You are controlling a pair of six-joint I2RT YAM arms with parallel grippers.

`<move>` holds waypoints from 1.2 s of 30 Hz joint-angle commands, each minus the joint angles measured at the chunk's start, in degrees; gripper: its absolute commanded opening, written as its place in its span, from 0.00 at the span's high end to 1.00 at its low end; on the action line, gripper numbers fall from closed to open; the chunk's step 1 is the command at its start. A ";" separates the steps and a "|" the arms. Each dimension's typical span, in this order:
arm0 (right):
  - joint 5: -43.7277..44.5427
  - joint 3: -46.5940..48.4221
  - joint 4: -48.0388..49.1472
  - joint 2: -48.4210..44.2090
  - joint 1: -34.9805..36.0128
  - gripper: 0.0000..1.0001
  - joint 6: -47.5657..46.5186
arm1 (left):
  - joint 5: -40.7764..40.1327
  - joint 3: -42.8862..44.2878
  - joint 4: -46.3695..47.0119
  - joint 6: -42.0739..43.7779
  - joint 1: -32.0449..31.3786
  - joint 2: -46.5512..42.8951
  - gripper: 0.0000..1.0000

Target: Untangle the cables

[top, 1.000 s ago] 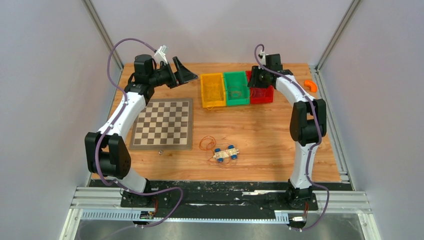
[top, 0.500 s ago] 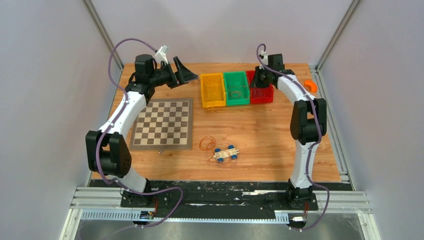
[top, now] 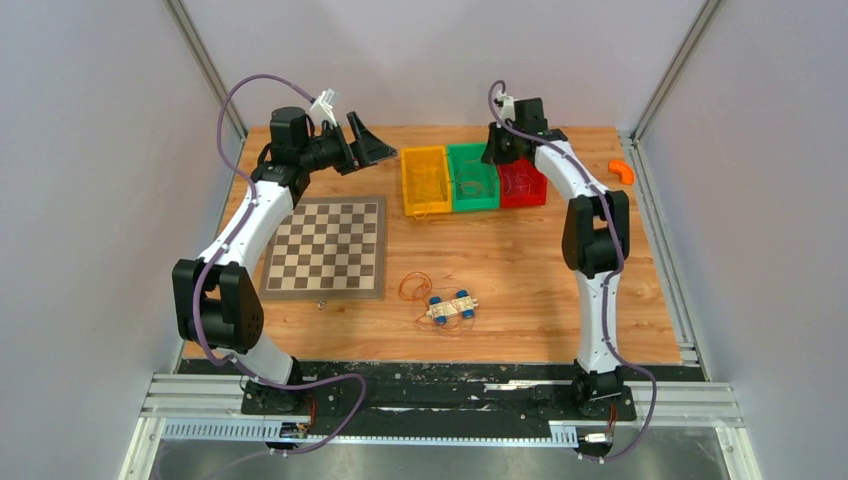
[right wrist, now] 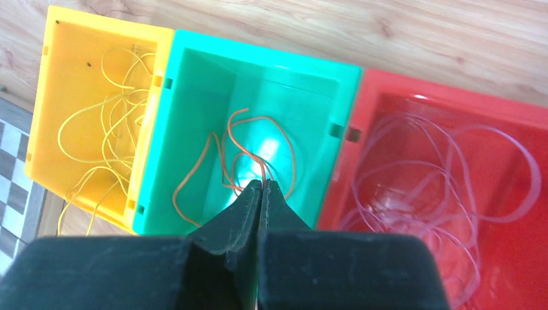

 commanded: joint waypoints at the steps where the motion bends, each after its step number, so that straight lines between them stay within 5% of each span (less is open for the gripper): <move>1: 3.79 5.12 1.27 3.72 4.39 1.00 -5.51 | 0.02 1.51 -0.71 2.21 0.30 -0.49 0.00; 9: 7.64 6.53 5.14 7.56 6.25 0.98 -9.83 | -1.18 0.13 -5.27 7.82 0.33 -2.29 0.00; 17: -3.94 -1.85 3.36 -9.23 5.38 0.41 -11.85 | 4.47 -2.47 -17.32 29.97 0.35 -6.49 0.00; 23: -17.66 -14.84 -4.84 -25.38 4.01 0.06 -19.02 | 14.61 -6.51 -33.75 58.98 -1.72 -6.83 0.00; 28: -26.89 -27.48 -17.10 -34.00 3.50 0.06 -27.20 | 8.02 -12.19 -39.11 78.22 -11.49 -6.33 0.00; 36: -28.80 -43.19 -22.34 -36.66 3.52 0.13 -33.45 | 5.68 -22.02 -32.98 91.23 -23.83 -7.98 0.17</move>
